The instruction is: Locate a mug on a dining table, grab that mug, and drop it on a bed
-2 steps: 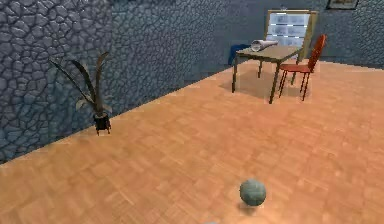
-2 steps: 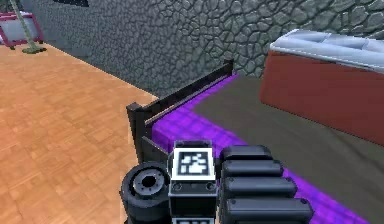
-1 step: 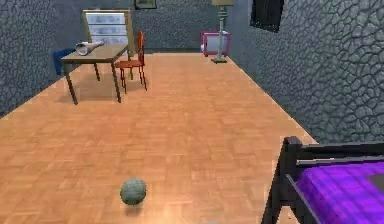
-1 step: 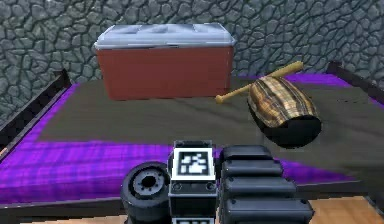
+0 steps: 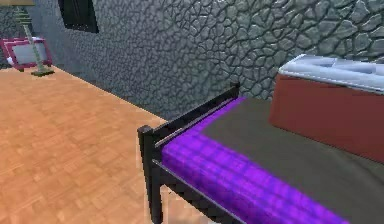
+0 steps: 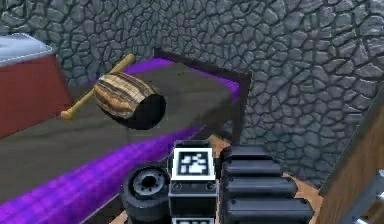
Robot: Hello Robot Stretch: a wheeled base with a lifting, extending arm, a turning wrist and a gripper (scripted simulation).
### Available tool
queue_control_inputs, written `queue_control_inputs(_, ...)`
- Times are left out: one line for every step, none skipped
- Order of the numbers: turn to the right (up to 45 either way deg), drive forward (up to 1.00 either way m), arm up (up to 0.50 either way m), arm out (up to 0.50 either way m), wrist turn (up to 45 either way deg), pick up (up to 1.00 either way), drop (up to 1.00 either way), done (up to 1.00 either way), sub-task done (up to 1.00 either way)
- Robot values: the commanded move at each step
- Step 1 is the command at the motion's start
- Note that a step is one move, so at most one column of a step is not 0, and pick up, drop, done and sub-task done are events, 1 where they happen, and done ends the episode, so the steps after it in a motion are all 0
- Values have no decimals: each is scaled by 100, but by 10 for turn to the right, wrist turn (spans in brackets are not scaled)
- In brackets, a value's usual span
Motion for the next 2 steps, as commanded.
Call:
queue_control_inputs(420,0,0,0,0,0,0,0,0)
queue_control_inputs(-450,0,0,0,0,0,0,0,0)
